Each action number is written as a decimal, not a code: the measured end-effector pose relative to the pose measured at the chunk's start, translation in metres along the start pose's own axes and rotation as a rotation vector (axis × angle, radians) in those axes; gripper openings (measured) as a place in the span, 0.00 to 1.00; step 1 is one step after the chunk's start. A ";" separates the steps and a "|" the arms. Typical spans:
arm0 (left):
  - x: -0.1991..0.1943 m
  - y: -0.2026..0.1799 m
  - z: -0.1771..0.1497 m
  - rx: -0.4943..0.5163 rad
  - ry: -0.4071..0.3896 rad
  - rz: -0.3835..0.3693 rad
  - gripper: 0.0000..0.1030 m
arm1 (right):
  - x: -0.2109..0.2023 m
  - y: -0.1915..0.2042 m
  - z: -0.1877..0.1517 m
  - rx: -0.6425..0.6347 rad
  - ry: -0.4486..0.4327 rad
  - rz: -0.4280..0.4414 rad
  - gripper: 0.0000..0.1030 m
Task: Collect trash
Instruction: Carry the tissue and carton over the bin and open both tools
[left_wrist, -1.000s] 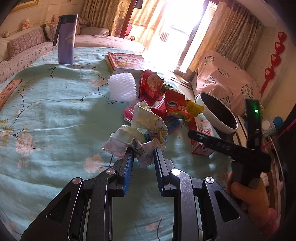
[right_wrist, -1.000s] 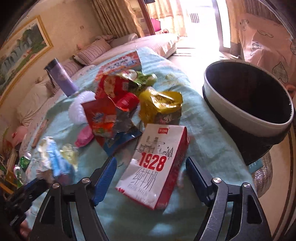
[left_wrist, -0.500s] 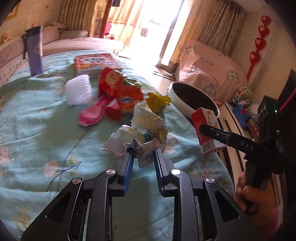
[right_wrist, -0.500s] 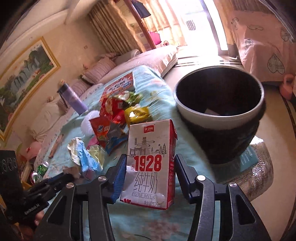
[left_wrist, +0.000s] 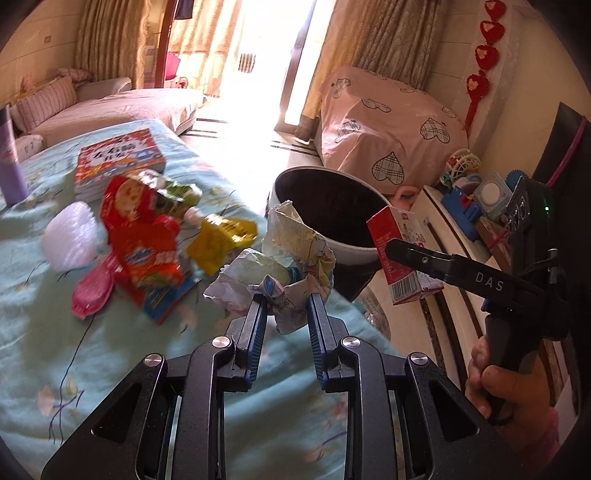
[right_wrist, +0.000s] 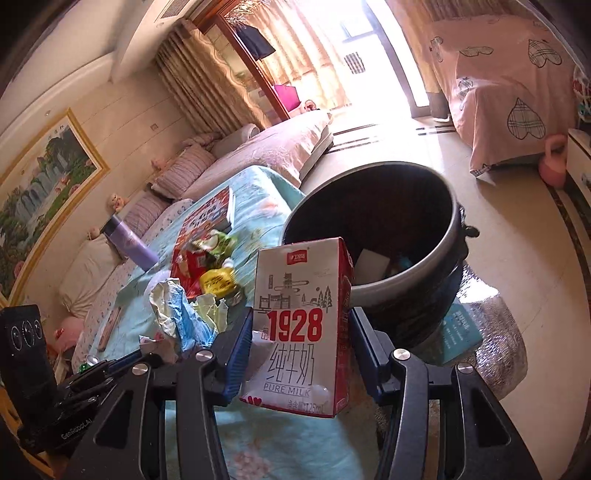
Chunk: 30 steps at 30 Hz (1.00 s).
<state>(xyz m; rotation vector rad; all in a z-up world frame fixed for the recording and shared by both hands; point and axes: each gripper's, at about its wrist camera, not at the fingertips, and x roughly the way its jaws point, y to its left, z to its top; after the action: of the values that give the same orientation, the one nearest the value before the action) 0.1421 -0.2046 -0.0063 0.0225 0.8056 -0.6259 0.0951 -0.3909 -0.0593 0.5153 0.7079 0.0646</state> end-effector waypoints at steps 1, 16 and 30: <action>0.004 -0.004 0.004 0.007 -0.002 -0.003 0.21 | 0.000 -0.003 0.004 0.001 -0.001 -0.001 0.51; 0.060 -0.032 0.061 0.064 0.012 -0.006 0.21 | 0.026 -0.038 0.056 0.006 0.005 -0.039 0.51; 0.104 -0.043 0.092 0.075 0.042 0.003 0.21 | 0.043 -0.059 0.083 0.012 0.011 -0.070 0.51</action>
<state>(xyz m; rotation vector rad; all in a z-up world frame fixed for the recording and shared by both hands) 0.2355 -0.3160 -0.0029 0.1058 0.8226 -0.6547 0.1740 -0.4683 -0.0603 0.5020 0.7366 -0.0023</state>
